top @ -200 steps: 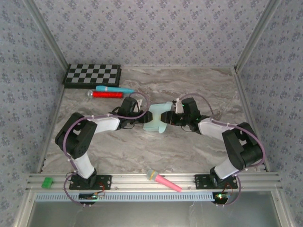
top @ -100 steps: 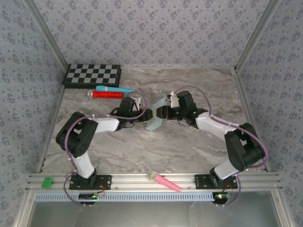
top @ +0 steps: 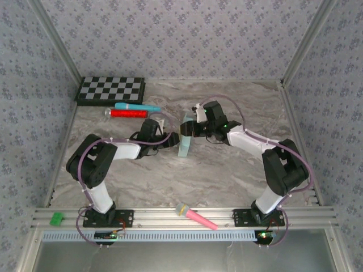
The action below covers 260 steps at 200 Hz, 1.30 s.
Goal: Fold the paper box
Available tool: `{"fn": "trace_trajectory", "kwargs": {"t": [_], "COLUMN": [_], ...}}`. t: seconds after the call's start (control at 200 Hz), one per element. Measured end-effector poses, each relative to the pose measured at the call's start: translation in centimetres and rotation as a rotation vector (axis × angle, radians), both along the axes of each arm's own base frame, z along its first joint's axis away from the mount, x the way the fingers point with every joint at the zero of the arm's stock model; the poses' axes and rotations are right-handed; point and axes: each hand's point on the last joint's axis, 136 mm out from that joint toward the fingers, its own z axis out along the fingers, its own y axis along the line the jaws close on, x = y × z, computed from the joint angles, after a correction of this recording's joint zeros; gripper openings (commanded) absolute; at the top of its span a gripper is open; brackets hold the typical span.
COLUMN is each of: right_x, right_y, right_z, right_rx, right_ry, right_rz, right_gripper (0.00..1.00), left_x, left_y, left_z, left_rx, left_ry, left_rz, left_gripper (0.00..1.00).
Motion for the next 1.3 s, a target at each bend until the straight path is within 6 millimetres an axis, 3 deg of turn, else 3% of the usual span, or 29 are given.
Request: {"fn": "trace_trajectory", "kwargs": {"t": [0.325,0.55,0.645,0.765,1.039,1.299], "right_x": [1.0,1.5,1.9,1.6,1.1,0.8], "right_y": [-0.2,-3.0,-4.7,-6.0,-4.0,-2.6], "right_z": [2.4,4.2,3.3,0.6,-1.3,-2.7], "right_rx": [-0.027,-0.038,-0.032,-0.038,0.057,0.077], "right_ry": [-0.056,-0.097,-0.063,0.018,0.119,0.166], "right_rz": [-0.016,-0.121,-0.184,-0.226,-0.186,-0.162], "right_gripper": [0.54,0.52,0.52,0.51,0.53,0.54], "left_x": [0.4,0.3,0.2,0.4,1.6,1.7], "left_y": [1.3,2.2,2.4,2.2,1.1,0.7], "left_z": [1.2,0.7,0.6,0.9,3.1,2.4], "left_rx": [0.044,0.1,0.116,0.123,0.094,0.097], "left_ry": [-0.037,-0.029,-0.021,-0.023,-0.06,-0.036], "left_rz": [0.052,0.076,0.073,0.066,0.045,0.028], "left_gripper": [0.55,0.55,0.55,0.54,0.53,0.52]}}
